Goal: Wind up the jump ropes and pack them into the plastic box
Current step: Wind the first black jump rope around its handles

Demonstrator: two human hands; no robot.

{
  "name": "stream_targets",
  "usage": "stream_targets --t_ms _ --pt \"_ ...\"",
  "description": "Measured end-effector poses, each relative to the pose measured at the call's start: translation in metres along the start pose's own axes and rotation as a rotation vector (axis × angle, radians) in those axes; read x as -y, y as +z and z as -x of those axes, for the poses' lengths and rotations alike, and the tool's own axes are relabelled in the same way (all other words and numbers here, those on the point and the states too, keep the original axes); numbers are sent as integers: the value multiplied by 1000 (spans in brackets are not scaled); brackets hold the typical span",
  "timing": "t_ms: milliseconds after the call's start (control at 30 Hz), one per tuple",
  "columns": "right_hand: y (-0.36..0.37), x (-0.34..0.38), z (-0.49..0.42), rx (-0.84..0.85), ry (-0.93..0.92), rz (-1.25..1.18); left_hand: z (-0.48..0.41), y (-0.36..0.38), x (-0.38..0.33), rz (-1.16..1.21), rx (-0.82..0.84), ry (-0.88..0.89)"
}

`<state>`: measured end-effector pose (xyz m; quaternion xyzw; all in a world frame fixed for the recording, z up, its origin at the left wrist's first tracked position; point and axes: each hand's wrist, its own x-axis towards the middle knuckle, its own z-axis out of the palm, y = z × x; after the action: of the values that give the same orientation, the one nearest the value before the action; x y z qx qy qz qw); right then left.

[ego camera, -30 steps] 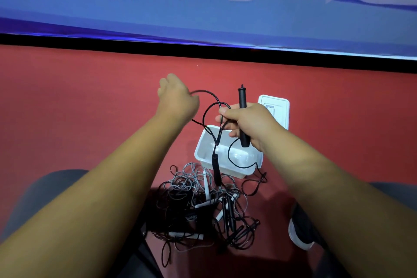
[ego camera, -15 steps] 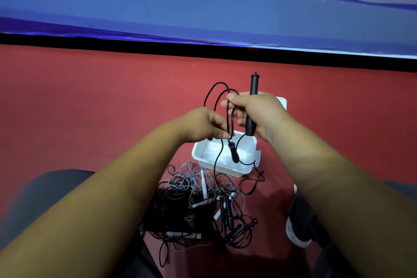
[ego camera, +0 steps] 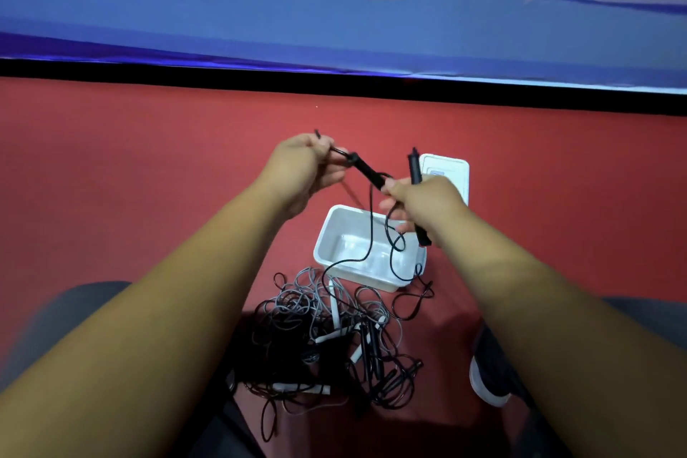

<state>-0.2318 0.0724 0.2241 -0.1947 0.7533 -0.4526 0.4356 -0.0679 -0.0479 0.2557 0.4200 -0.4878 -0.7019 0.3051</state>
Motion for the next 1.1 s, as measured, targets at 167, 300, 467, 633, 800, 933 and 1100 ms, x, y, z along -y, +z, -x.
stream_targets --t_ms 167,300,467,633,800,933,1100 --pt "-1 -10 -3 -125 110 508 4 -10 -29 407 -49 -33" --pt "-1 3 -3 -9 36 101 11 -12 -28 391 18 -129" --pt "9 28 25 337 -35 -69 17 -1 -17 317 42 -181" --pt "24 22 40 481 -20 -71 21 10 -10 303 -10 -173" --pt "22 21 47 516 5 -58 20 6 -14 95 7 -178" --pt "16 27 53 538 -6 -3 15 -12 -20 -613 -93 -111" --pt "12 30 53 565 -17 51 19 -23 -34 -857 352 246"
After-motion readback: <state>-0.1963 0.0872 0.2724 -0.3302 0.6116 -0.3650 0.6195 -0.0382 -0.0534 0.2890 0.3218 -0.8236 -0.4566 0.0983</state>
